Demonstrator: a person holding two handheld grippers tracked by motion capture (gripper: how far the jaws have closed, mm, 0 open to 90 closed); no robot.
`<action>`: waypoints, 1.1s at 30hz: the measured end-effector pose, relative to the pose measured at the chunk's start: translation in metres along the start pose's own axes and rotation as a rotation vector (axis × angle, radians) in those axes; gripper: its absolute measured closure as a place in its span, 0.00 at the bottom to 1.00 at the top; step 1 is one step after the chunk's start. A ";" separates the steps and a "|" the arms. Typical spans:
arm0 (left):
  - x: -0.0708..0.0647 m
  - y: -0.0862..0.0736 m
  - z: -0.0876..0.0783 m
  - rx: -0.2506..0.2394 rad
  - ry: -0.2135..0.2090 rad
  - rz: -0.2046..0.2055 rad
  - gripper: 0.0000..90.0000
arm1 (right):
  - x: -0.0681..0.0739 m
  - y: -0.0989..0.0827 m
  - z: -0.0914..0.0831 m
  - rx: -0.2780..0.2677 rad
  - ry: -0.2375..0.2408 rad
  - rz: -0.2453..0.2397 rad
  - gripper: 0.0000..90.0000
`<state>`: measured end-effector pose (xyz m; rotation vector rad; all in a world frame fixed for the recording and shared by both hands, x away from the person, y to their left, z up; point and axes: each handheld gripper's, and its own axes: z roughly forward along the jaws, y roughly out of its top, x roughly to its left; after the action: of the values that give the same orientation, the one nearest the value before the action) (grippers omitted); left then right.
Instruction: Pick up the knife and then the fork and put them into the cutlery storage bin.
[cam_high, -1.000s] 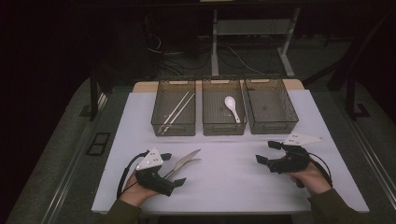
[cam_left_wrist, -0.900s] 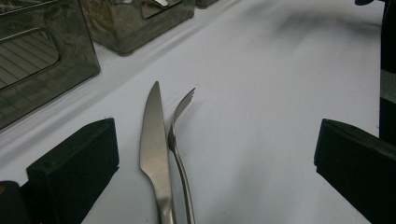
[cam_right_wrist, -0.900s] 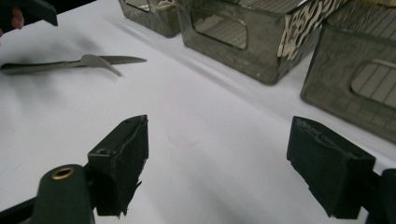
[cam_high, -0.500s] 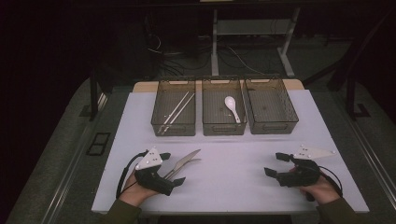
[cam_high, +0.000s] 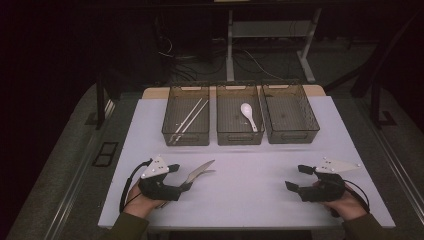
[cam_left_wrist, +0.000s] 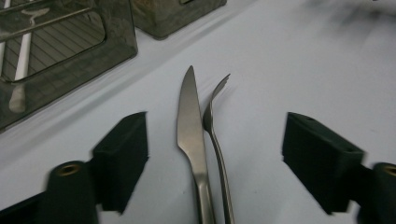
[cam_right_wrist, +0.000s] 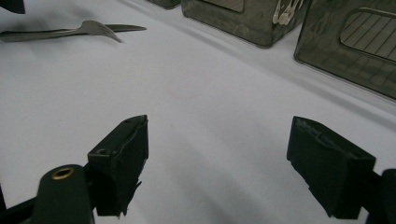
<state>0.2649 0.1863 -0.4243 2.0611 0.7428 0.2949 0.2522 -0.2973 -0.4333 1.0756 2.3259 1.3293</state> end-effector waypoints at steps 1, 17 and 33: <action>0.000 -0.001 0.000 0.001 -0.006 -0.005 0.38 | 0.000 0.000 0.000 -0.001 -0.001 0.000 0.23; -0.004 -0.006 0.018 0.150 -0.022 0.014 0.76 | 0.000 0.001 0.001 -0.001 -0.001 -0.002 0.23; -0.011 -0.005 0.031 0.214 -0.018 0.050 0.88 | -0.001 0.001 0.001 -0.002 0.001 0.002 0.23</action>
<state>0.2683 0.1607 -0.4451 2.2835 0.7393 0.2332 0.2537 -0.2969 -0.4334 1.0765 2.3242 1.3333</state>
